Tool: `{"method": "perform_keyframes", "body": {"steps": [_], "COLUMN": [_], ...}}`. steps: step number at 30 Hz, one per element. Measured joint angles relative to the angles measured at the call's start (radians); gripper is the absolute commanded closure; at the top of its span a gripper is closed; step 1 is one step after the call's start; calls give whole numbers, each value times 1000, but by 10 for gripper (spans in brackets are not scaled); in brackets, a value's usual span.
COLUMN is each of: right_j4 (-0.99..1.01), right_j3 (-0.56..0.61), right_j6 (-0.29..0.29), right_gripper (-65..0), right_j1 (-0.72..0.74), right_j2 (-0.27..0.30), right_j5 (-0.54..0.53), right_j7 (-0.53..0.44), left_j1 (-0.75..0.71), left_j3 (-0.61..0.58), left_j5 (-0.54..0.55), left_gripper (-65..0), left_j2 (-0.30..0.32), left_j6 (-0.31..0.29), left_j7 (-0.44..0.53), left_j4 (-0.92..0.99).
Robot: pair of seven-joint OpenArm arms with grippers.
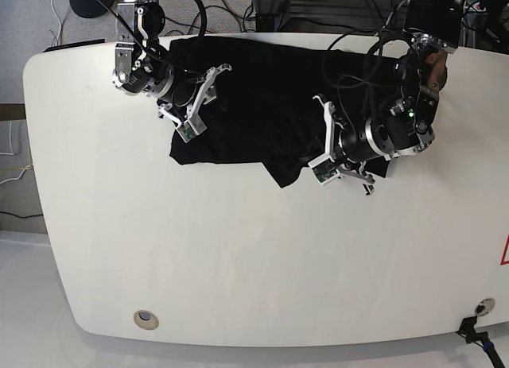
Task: Fold the T-shirt properly
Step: 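Press and smooth the folded end with the left gripper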
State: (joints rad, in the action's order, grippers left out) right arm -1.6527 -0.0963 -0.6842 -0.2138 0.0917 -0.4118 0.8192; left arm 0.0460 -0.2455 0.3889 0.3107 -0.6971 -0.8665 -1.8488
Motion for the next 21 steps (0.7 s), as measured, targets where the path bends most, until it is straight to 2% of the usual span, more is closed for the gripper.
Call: {"method": "perform_keyframes", "body": {"steps": [7,10,13,16,18,21], "right_j4": [0,0,0,0,0,0], "right_j3": [0,0,0,0,0,0], "right_j6": [0,0,0,0,0,0], "right_gripper": [-179,-179,-179,-179,-179,-179], "right_j1": [0,0,0,0,0,0], "right_j2": [0,0,0,0,0,0], "right_j5": [0,0,0,0,0,0], "right_j7": [0,0,0,0,0,0], "left_j1": [-5,-5,-4,2,34,73], "left_j3": [-54,-76,-79,-82,-83,-8], "left_j5": [0,-3,0,1,-5,36], "left_gripper": [0,-234,-371,-439,-447,-447], "left_j2": [16,34,31,31,34,24], "left_j6": [0,0,0,0,-4,-3], "left_j7": [2,-1,4,-27,-91,-77], "left_j4": [0,0,0,0,-26,-114]}}
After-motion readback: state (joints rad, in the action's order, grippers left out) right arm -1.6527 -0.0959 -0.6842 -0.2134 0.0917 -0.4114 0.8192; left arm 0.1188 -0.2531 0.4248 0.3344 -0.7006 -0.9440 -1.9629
